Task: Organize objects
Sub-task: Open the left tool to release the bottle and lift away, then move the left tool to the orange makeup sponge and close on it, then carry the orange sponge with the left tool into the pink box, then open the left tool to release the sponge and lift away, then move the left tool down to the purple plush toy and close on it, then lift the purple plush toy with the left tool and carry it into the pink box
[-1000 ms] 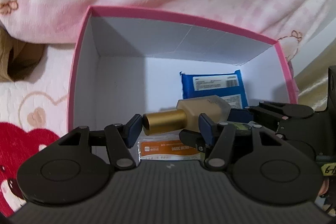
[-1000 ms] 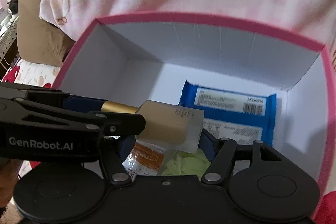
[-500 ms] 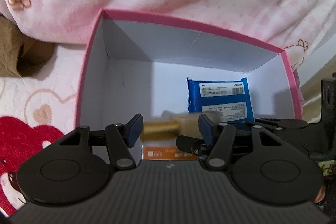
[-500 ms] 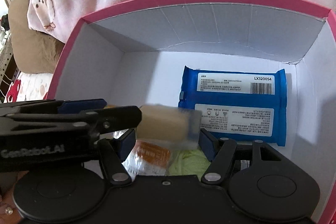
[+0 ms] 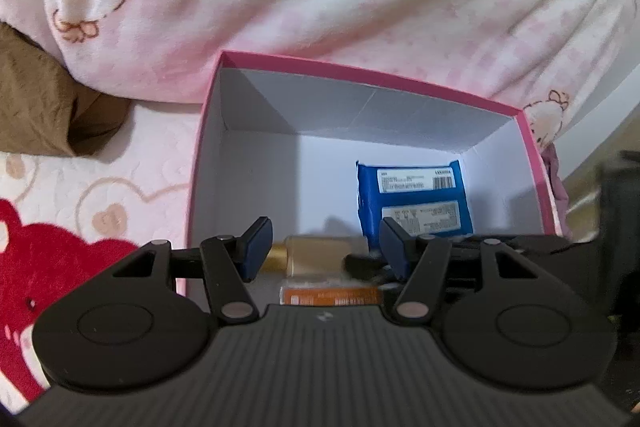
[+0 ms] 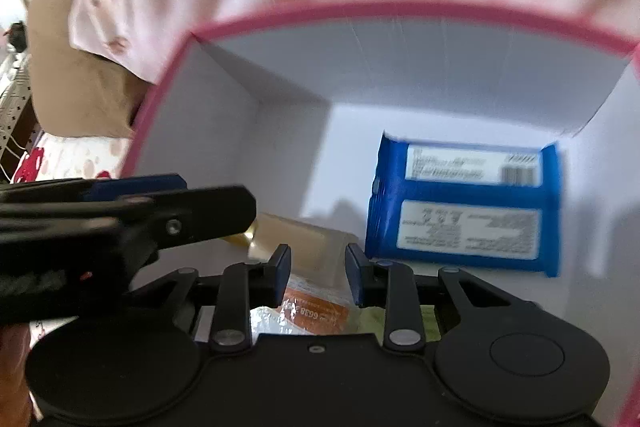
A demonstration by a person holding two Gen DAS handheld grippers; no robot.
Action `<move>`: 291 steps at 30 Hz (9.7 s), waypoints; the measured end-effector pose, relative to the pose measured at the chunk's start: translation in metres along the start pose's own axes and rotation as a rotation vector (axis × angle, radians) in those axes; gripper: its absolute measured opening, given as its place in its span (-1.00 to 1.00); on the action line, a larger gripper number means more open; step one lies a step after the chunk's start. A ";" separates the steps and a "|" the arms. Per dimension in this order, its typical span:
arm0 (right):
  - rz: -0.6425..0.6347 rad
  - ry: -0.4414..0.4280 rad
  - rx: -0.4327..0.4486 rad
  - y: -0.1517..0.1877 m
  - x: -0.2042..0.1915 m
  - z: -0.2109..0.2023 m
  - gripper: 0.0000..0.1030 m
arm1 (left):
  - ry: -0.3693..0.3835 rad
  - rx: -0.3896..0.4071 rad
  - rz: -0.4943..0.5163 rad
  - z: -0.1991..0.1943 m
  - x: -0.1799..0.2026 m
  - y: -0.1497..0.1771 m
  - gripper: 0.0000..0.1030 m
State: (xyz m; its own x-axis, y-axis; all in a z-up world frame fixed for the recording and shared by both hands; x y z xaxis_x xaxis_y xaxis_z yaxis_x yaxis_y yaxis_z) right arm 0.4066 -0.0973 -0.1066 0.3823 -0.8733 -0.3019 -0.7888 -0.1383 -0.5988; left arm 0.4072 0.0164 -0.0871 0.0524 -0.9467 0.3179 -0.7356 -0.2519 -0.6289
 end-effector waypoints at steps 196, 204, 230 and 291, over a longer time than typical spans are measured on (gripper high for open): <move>-0.229 0.082 0.221 0.089 -0.065 -0.238 0.29 | 0.186 0.031 0.174 -0.184 0.056 0.045 0.39; -0.276 0.053 0.195 0.119 -0.073 -0.234 0.33 | 0.184 0.011 0.195 -0.186 0.058 0.081 0.41; -0.144 0.148 0.187 0.175 -0.024 -0.121 0.48 | 0.266 -0.006 0.124 -0.088 0.014 0.153 0.37; -0.058 0.141 0.250 0.194 -0.002 -0.077 -0.17 | 0.319 -0.009 0.144 -0.019 0.034 0.170 -0.16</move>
State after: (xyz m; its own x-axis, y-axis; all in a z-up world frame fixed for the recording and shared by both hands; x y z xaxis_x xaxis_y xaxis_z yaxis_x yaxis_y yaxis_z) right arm 0.2157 -0.1582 -0.1654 0.3384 -0.9262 -0.1662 -0.6180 -0.0855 -0.7815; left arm 0.2709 -0.0545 -0.1695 -0.2653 -0.8614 0.4332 -0.7261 -0.1171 -0.6776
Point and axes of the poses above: each gripper's, at about its wrist camera, not at the fingertips, and z roughly the way its jaws point, x to its right, y to its underside, the point moved 9 cm from there along z, roughly the way its jaws point, and after that the axes turned 10 degrees about x, right-handed, at the moved point
